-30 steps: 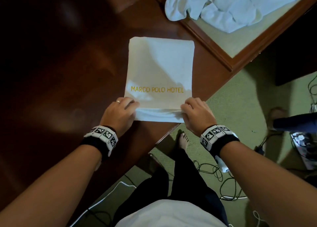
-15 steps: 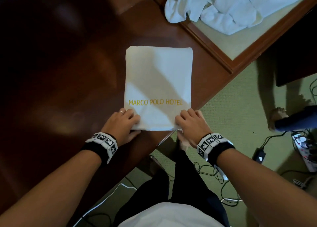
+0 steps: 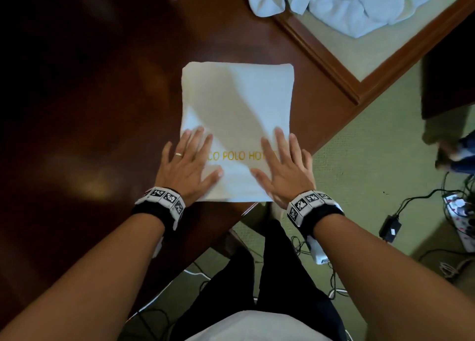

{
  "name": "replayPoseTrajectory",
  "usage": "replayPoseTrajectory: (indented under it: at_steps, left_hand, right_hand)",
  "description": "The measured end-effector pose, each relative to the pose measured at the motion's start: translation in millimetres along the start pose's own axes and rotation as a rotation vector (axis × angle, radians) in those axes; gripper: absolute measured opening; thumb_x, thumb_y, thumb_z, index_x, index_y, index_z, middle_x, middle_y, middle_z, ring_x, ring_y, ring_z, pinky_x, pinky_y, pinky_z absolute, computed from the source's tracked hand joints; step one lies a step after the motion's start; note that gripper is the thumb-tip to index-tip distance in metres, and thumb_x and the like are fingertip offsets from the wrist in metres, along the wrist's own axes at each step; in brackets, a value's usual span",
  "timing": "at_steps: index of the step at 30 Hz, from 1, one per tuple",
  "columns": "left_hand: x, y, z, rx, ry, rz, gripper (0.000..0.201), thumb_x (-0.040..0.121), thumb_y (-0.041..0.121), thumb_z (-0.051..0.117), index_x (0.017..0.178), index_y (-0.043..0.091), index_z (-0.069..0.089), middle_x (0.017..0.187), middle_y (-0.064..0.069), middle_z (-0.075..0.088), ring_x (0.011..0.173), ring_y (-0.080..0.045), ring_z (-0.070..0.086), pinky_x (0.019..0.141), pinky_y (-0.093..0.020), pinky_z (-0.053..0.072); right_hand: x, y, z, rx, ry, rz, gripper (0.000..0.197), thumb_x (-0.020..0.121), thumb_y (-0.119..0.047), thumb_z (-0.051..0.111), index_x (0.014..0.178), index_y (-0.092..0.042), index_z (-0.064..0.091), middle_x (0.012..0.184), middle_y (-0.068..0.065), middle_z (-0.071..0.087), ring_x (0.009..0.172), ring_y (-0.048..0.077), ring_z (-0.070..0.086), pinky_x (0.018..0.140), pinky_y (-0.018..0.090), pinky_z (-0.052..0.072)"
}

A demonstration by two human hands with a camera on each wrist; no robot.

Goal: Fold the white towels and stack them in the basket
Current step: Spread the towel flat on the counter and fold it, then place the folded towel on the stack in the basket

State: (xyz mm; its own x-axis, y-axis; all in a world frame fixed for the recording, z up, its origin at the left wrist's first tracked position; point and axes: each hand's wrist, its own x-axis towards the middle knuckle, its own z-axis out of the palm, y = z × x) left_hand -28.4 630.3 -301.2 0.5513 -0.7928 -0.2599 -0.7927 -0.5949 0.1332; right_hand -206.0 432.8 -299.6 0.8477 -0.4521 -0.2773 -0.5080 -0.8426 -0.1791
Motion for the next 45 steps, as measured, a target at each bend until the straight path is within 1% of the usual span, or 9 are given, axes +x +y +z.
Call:
replayPoseTrajectory:
  at_steps: [5, 9, 14, 17, 21, 28, 32, 40, 45]
  left_hand:
    - [40.8, -5.2, -31.4, 0.019, 0.210, 0.029, 0.078, 0.088, 0.064, 0.041, 0.149, 0.016, 0.041, 0.160, -0.006, 0.033, 0.147, -0.031, 0.028, 0.111, -0.051, 0.027]
    - [86.4, -5.5, -48.3, 0.057, 0.129, 0.082, 0.082, 0.093, 0.067, 0.030, 0.159, 0.020, 0.021, 0.169, -0.005, 0.010, 0.154, -0.029, 0.013, 0.115, -0.055, 0.018]
    - [86.4, -20.7, -33.3, 0.030, -0.066, -0.127, 0.084, 0.094, 0.073, 0.024, 0.160, 0.027, 0.000, 0.168, 0.012, -0.011, 0.155, -0.022, -0.001, 0.120, -0.058, 0.007]
    - [60.8, -11.5, -30.2, -0.036, -0.009, -0.253, 0.090, 0.092, 0.071, 0.032, 0.160, 0.017, 0.008, 0.168, -0.004, 0.009, 0.150, -0.030, 0.017, 0.115, -0.054, 0.022]
    - [26.7, 11.2, -35.4, -0.250, -0.048, -0.488, 0.079, 0.086, 0.071, 0.051, 0.137, 0.011, 0.040, 0.135, -0.018, 0.053, 0.124, -0.039, 0.050, 0.096, -0.049, 0.041]
    - [8.4, 24.0, -29.5, -0.724, -0.147, -0.704, 0.078, 0.073, 0.063, 0.077, 0.122, 0.007, 0.056, 0.127, -0.015, 0.063, 0.120, -0.034, 0.058, 0.095, -0.038, 0.049]
    - [4.8, 24.9, -39.2, -0.902, -0.138, -0.618, 0.079, 0.039, 0.070, 0.075, 0.094, 0.014, 0.077, 0.094, -0.001, 0.078, 0.096, -0.020, 0.073, 0.088, -0.043, 0.059]
    - [43.7, 94.5, -120.5, -0.821, 0.008, -0.392, 0.046, 0.068, 0.052, 0.073, 0.100, 0.020, 0.069, 0.095, 0.006, 0.073, 0.094, -0.021, 0.070, 0.074, -0.029, 0.050]
    - [82.5, 173.1, -190.1, -0.873, 0.184, -0.270, 0.037, 0.087, 0.039, 0.073, 0.111, 0.012, 0.066, 0.110, -0.007, 0.072, 0.106, -0.029, 0.064, 0.092, -0.036, 0.050]
  right_hand:
    - [41.1, 1.8, -34.7, -0.048, 0.301, -0.102, 0.051, 0.092, -0.050, 0.047, 0.128, -0.016, 0.055, 0.143, 0.013, 0.047, 0.124, 0.035, 0.044, 0.093, 0.049, 0.039]
    - [95.7, -8.3, -51.1, -0.117, 0.196, -0.207, 0.062, 0.097, -0.052, 0.039, 0.151, -0.023, 0.034, 0.161, 0.012, 0.024, 0.144, 0.036, 0.028, 0.101, 0.052, 0.035]
    - [97.7, 14.5, -41.4, -0.104, -0.031, -0.081, 0.067, 0.100, -0.060, 0.022, 0.157, -0.027, 0.012, 0.167, -0.001, -0.007, 0.153, 0.022, -0.005, 0.117, 0.056, 0.014]
    - [69.1, 15.3, -38.2, 0.023, 0.037, 0.075, 0.069, 0.096, -0.058, 0.037, 0.153, -0.021, 0.022, 0.165, 0.002, 0.008, 0.149, 0.027, 0.014, 0.113, 0.051, 0.024]
    - [31.7, 6.0, -28.2, 0.271, 0.027, 0.323, 0.077, 0.089, -0.062, 0.052, 0.147, -0.017, 0.029, 0.135, 0.009, 0.044, 0.123, 0.034, 0.048, 0.098, 0.048, 0.040]
    - [22.2, -10.9, -18.5, 0.680, -0.092, 0.610, 0.071, 0.078, -0.057, 0.072, 0.124, -0.008, 0.051, 0.124, 0.013, 0.059, 0.115, 0.034, 0.057, 0.097, 0.043, 0.048]
    - [19.7, -7.7, -36.7, 0.839, -0.132, 0.687, 0.053, 0.074, -0.045, 0.081, 0.104, -0.008, 0.058, 0.104, 0.006, 0.065, 0.090, 0.028, 0.063, 0.082, 0.035, 0.053]
    - [21.7, 33.0, -136.9, 0.721, -0.006, 0.597, 0.043, 0.088, -0.043, 0.065, 0.114, -0.011, 0.052, 0.121, 0.013, 0.059, 0.105, 0.036, 0.060, 0.091, 0.043, 0.050]
    - [19.2, 100.3, -211.5, 0.682, 0.136, 0.541, 0.050, 0.088, -0.048, 0.064, 0.122, -0.012, 0.058, 0.123, 0.013, 0.064, 0.110, 0.035, 0.062, 0.090, 0.038, 0.049]
